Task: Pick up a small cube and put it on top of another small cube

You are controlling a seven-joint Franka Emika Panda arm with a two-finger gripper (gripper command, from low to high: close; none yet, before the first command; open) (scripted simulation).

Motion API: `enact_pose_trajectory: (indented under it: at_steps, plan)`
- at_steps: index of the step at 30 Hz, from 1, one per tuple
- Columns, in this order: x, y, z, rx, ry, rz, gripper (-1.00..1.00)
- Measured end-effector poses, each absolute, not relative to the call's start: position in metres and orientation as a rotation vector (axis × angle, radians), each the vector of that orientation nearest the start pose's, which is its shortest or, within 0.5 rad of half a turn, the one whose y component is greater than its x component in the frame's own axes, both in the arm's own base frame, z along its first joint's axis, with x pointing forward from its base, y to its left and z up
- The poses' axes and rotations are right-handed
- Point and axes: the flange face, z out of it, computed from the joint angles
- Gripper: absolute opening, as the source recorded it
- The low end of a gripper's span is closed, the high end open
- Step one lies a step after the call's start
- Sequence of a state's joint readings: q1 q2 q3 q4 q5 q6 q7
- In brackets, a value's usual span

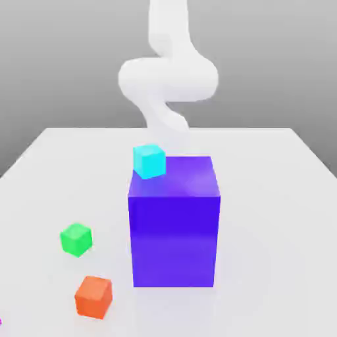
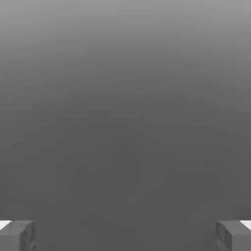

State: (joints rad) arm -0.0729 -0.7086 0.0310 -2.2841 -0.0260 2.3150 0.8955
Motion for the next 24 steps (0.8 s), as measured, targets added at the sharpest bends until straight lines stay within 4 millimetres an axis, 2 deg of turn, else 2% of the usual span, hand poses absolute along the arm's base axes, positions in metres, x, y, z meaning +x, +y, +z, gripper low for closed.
enact_pose_trajectory:
  at_steps: [6, 12, 16, 20, 24]
  plan:
    - [0.448, -0.058, 0.619, -2.337, 1.645, -0.855, 0.0]
    - [0.497, -0.118, 0.537, -2.168, 2.038, -0.708, 0.0]
    - [0.516, -0.164, 0.477, -2.011, 2.277, -0.598, 0.0]
    - [0.52, -0.218, 0.414, -1.802, 2.51, -0.479, 0.0]
    - [0.521, -0.253, 0.35, -1.596, 2.683, -0.351, 0.0]
